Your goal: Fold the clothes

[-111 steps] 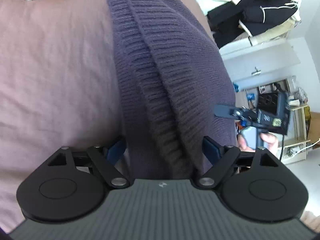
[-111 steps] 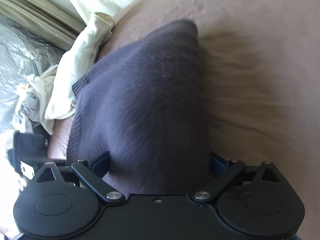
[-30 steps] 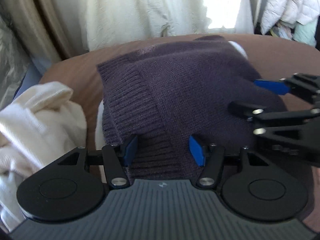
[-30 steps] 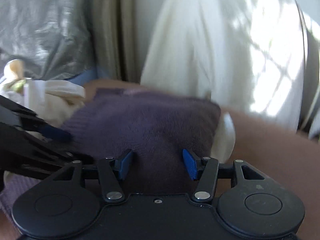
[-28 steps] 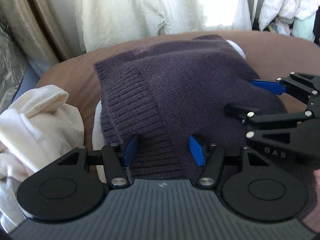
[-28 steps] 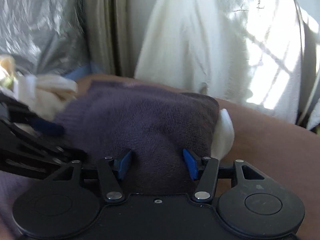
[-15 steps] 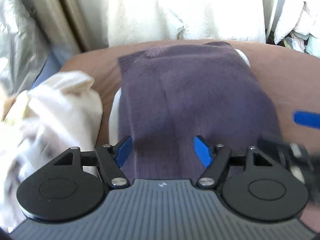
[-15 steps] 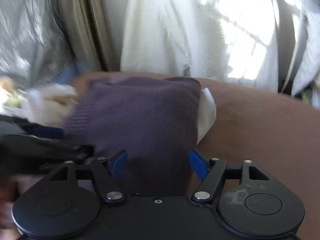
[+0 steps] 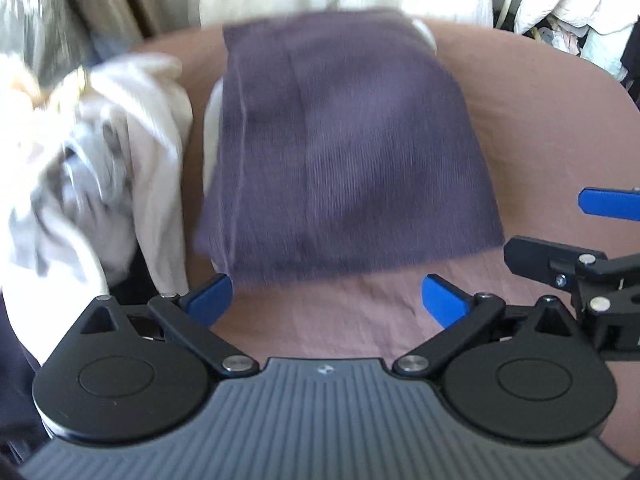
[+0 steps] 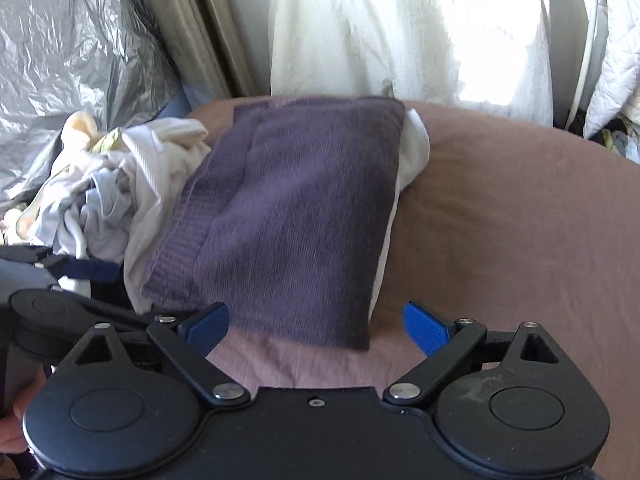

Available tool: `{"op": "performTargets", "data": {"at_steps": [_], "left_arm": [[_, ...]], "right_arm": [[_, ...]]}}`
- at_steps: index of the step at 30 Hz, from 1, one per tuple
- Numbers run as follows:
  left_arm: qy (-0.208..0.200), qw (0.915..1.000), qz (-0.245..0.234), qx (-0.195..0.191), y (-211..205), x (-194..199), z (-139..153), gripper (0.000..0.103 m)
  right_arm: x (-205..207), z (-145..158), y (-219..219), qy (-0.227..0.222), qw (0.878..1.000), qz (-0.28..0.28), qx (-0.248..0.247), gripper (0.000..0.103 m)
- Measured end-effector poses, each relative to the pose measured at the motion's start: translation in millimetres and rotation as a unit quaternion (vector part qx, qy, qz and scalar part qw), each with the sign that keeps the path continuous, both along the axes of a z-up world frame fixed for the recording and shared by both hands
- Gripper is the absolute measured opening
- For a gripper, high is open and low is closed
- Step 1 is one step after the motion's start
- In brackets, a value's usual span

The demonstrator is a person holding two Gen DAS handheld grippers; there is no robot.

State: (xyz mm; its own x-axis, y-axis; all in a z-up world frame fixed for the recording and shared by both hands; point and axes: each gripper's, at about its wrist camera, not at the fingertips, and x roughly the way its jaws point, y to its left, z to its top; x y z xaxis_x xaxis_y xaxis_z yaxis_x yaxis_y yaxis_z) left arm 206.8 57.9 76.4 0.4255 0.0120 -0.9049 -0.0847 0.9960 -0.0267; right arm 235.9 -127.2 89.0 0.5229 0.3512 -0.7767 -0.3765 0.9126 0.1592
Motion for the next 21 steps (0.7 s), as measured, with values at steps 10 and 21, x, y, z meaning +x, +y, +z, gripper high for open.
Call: {"op": "performTargets", "data": {"at_steps": [10,21], "left_arm": [[-0.032,0.9990,0.031,0.005,10,-27,-1,0.103],[-0.037,0.9990,0.024,0.007,6,-45,0,0.103]], "right_arm": [[-36,-11,14,-0.003,0.999,-0.005,-0.032,0.097],[-41,-4,6,-0.024,0.999,-0.010,-0.034,0.097]]}}
